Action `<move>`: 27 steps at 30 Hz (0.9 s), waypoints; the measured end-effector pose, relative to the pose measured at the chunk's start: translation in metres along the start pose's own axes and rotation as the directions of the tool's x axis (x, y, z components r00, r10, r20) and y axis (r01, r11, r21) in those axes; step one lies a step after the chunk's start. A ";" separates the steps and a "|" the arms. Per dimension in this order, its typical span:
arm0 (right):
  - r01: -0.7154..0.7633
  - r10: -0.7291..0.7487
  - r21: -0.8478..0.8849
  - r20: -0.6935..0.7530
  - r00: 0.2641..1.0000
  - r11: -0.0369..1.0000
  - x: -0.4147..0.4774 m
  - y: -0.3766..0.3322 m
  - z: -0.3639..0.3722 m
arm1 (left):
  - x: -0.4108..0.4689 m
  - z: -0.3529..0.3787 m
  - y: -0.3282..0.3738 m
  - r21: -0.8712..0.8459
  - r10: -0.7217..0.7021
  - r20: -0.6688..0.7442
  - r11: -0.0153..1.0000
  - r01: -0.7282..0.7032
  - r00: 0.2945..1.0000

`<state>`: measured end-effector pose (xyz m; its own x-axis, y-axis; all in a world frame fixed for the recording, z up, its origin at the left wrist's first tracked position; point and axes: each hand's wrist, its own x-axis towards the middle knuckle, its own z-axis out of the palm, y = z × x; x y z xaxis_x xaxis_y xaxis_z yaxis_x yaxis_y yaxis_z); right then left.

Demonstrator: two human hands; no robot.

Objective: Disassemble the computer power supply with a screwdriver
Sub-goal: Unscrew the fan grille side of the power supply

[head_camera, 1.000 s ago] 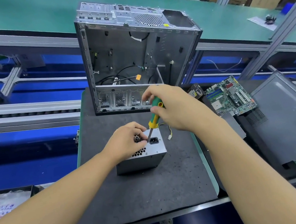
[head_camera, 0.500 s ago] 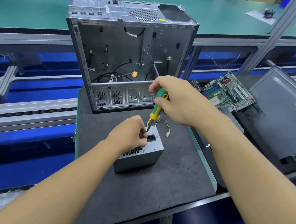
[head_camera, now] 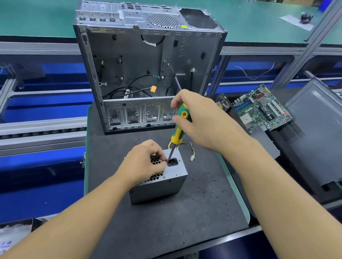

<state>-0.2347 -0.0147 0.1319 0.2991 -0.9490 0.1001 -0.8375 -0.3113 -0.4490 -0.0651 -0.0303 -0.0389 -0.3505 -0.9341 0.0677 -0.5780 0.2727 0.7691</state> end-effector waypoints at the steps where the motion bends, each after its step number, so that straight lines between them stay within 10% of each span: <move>1: 0.004 -0.004 -0.004 -0.003 1.000 1.000 0.001 0.000 0.001 | 0.000 0.001 0.000 -0.006 -0.005 -0.008 1.000 0.005 1.000; 12: 0.106 -0.091 0.109 -0.136 0.986 0.988 0.004 0.007 0.010 | 0.000 -0.001 0.001 -0.448 -0.154 -0.081 0.888 0.102 0.985; 27: 0.143 -0.150 0.066 0.105 0.983 0.987 0.003 0.047 0.044 | 0.011 0.003 0.031 -0.951 -0.243 0.128 0.246 0.189 0.961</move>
<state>-0.2528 -0.0299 0.0718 0.4676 -0.8810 0.0721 -0.7539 -0.4401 -0.4877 -0.0887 -0.0314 -0.0159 -0.2910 -0.9348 -0.2037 0.4920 -0.3288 0.8061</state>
